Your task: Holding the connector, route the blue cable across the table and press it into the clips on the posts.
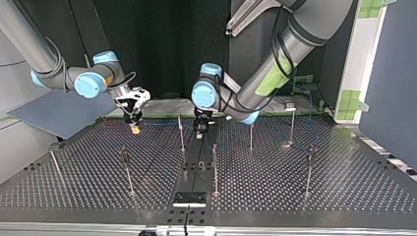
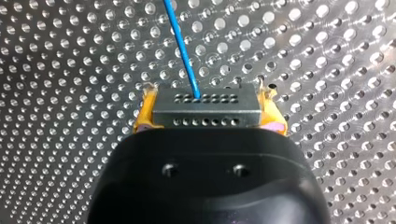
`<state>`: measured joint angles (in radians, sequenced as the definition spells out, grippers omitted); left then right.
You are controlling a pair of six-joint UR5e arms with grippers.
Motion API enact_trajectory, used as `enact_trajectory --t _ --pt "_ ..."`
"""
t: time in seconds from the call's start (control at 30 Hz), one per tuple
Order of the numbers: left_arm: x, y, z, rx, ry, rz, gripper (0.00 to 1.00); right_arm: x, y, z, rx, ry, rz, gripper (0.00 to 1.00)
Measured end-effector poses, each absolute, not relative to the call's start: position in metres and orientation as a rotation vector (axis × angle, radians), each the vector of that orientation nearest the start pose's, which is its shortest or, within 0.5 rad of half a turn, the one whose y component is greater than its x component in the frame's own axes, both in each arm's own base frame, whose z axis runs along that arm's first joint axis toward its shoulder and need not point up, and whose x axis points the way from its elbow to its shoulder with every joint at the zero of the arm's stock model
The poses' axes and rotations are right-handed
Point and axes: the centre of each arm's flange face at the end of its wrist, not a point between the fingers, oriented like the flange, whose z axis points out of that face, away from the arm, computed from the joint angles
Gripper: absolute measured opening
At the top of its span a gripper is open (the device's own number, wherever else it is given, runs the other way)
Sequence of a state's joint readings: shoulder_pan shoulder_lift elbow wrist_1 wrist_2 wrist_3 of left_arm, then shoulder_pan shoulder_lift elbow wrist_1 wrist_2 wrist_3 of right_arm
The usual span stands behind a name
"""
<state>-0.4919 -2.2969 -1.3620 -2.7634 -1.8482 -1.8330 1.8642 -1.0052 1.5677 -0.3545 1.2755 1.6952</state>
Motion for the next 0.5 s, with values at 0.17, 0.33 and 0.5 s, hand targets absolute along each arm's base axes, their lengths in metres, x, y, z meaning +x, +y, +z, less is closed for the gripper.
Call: enact_trajectory --t 0.17,0.33,0.5 --pt "0.561 -0.429 0.172 0.003 1.746 -0.278 0.71 0.337 -0.559 0.195 -2.424 1.590 -2.191 0.00" --pt "0.552 -0.432 0.169 0.038 1.782 -0.239 1.00 0.335 -0.560 0.195 -2.423 1.593 -2.189 0.00" --pt "0.541 -0.436 0.170 0.075 1.815 -0.193 1.00 0.332 -0.561 0.194 -2.420 1.601 -2.183 0.00"
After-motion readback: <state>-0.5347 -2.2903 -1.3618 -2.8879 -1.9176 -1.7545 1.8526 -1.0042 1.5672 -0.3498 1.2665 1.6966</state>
